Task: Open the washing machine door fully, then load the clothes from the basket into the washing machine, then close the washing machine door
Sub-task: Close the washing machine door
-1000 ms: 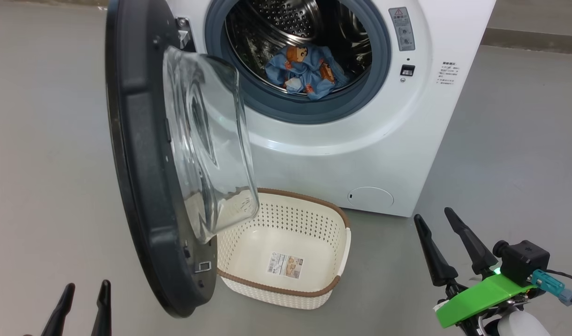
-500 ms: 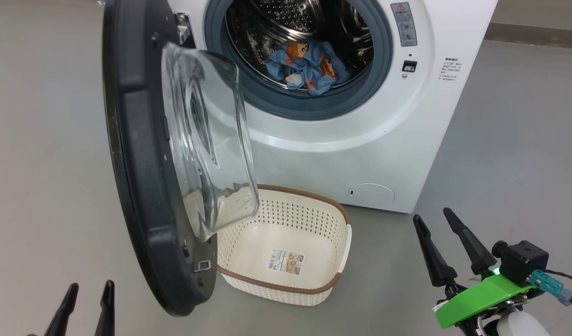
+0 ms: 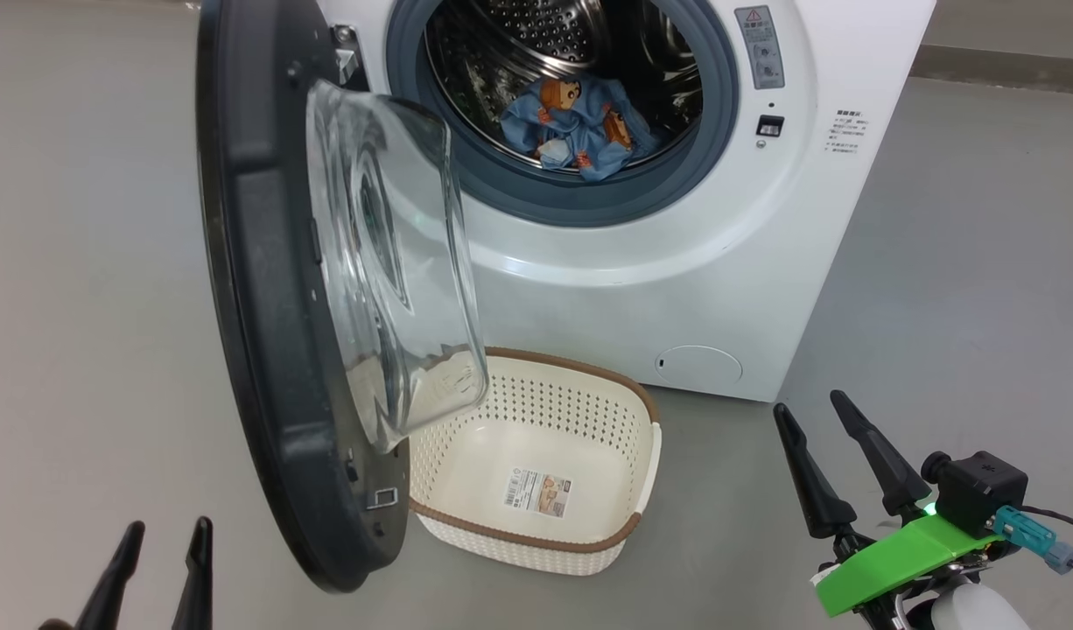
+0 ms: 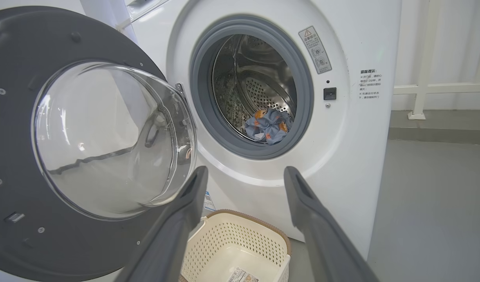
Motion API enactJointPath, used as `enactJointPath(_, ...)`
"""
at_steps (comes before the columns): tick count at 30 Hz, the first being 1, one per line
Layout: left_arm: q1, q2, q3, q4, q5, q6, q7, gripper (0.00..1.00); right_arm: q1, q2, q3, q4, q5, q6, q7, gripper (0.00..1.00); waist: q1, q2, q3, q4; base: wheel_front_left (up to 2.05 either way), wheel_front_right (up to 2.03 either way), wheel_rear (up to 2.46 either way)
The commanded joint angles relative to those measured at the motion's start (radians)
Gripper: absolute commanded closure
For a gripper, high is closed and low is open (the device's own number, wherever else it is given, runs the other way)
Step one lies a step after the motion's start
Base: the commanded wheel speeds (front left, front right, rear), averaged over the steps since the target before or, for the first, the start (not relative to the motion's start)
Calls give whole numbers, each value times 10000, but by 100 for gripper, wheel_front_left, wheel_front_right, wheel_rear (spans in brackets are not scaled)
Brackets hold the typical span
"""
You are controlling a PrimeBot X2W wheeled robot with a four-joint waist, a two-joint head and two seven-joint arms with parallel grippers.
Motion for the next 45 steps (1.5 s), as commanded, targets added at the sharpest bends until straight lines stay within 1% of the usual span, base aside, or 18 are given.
enactJointPath(1, -457, 344, 417, -320, -22, 66, 76, 0, -27, -80, 215, -209, 24, 27, -48, 0, 0, -1, -14, 14, 0, 0, 0)
enactJointPath(6, -651, 723, 514, -560, -85, 13, 368, 0, -45, -82, 251, -205, 28, 27, -48, 0, 0, -1, -6, -6, 0, 0, 0)
enactJointPath(7, -691, 783, 540, -625, -141, -3, 435, 8, -55, -78, 253, -207, 25, 27, -48, 0, 0, -1, -3, -17, 0, 0, 0)
enactJointPath(8, -732, 852, 552, -703, -206, -33, 497, 22, -60, -73, 253, -210, 22, 27, -48, 0, 0, -1, -2, -27, 0, 0, 0)
enactJointPath(9, -762, 937, 542, -785, -267, -72, 579, 51, -60, -66, 253, -213, 19, 27, -48, 0, 0, -1, 1, -40, 0, 0, 0)
enactJointPath(10, -785, 1007, 529, -873, -379, -113, 681, 63, -60, -63, 248, -219, 17, 27, -48, 0, 0, -1, 16, -51, 0, 0, 0)
enactJointPath(11, -821, 1072, 545, -972, -516, -149, 770, 100, -60, -64, 240, -225, 16, 27, -48, 0, 0, -1, 33, -60, 0, 0, 0)
enactJointPath(18, -1200, 1624, 739, -1444, -1667, -313, 1613, 100, -73, -54, 167, -236, 2, 27, -48, 0, 0, -1, 107, -80, 0, 0, 0)
enactJointPath(19, -1450, 1769, 863, -1529, -2263, -346, 1948, 100, -104, -49, 165, -235, 2, 27, -48, 0, 0, -1, 136, -86, 0, 0, 0)
enactJointPath(22, -1885, 2024, 1079, -1557, -3128, -381, 2406, 100, -147, -34, 170, -242, -6, 27, -48, 0, 0, -1, 169, -108, 0, 0, 0)
enactJointPath(26, -2409, 2276, 1269, -1518, -3951, -398, 2925, 100, -182, -25, 195, -259, -22, 27, -48, 0, 0, -1, 240, -135, 0, 0, 0)
enactJointPath(30, -2920, 2258, 1340, -1190, -4767, -398, 3450, 100, -229, -4, 322, -273, -69, 27, -48, 0, 0, -1, 276, -151, 0, 0, 0)
enactJointPath(34, -3358, 2185, 1324, -799, -5563, -289, 4103, 100, -256, 0, 380, -257, -67, 27, -48, 0, 0, -1, 248, -138, 0, 0, 0)
enactJointPath(41, -4239, 2053, 1445, 117, -6906, 120, 5189, 100, -287, 14, 467, -219, -42, 27, -48, 0, 0, -1, 194, -180, 0, 0, 0)
enactJointPath(45, -4715, 1847, 1671, 765, -7973, 515, 5889, 100, -272, 40, 487, -227, -40, 27, -48, 0, 0, -1, 187, -251, 0, 0, 0)
